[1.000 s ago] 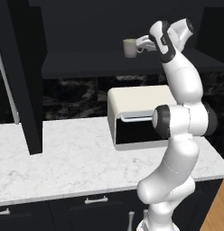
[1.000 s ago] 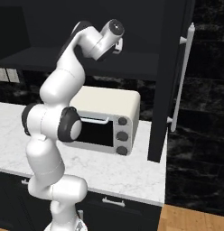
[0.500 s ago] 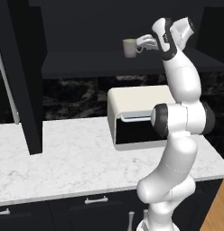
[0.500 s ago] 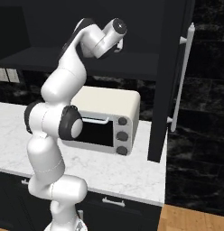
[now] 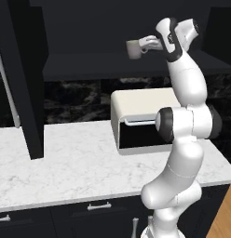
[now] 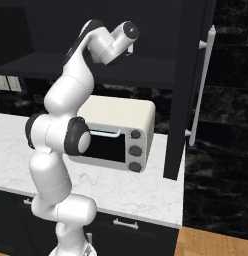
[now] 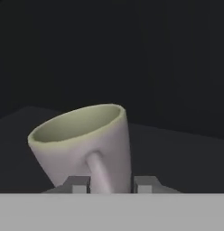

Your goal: Gather all objects into one cabinet and sort the glasses and bowls to opposite sides.

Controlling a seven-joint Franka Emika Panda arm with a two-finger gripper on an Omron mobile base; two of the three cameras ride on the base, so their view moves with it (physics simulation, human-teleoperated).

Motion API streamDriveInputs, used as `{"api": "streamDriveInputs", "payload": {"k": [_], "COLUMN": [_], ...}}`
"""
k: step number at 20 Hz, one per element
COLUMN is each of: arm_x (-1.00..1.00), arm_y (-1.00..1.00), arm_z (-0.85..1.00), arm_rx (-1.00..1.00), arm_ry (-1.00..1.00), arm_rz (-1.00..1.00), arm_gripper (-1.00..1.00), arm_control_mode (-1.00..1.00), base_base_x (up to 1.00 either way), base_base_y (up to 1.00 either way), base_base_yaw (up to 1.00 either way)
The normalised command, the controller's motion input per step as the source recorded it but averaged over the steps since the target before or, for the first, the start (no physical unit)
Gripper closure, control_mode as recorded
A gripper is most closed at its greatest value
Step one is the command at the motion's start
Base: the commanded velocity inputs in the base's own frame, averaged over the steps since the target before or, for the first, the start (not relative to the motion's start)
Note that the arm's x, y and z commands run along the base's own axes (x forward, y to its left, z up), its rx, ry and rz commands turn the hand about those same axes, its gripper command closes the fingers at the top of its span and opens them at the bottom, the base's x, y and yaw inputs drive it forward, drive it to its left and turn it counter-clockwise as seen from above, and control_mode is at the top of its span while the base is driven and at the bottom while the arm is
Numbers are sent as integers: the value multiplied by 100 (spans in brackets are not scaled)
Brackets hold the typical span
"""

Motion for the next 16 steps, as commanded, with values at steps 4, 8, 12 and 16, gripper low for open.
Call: {"api": "streamDriveInputs", "payload": {"k": [4,8,12,16], "arm_x": [-11,-85,-100,-100], "arm_y": [0,0,16,36], "arm_z": [0,0,0,0], "arm_rx": [0,1,2,1], "arm_ry": [-4,-7,-14,-16], "arm_rz": [0,4,4,1], "arm_gripper": [100,100,100,100], "arm_control_mode": [-100,-100,-100,-100], "base_base_x": [0,0,0,0], "base_base_y": [0,0,0,0], "base_base_yaw": [0,0,0,0]}}
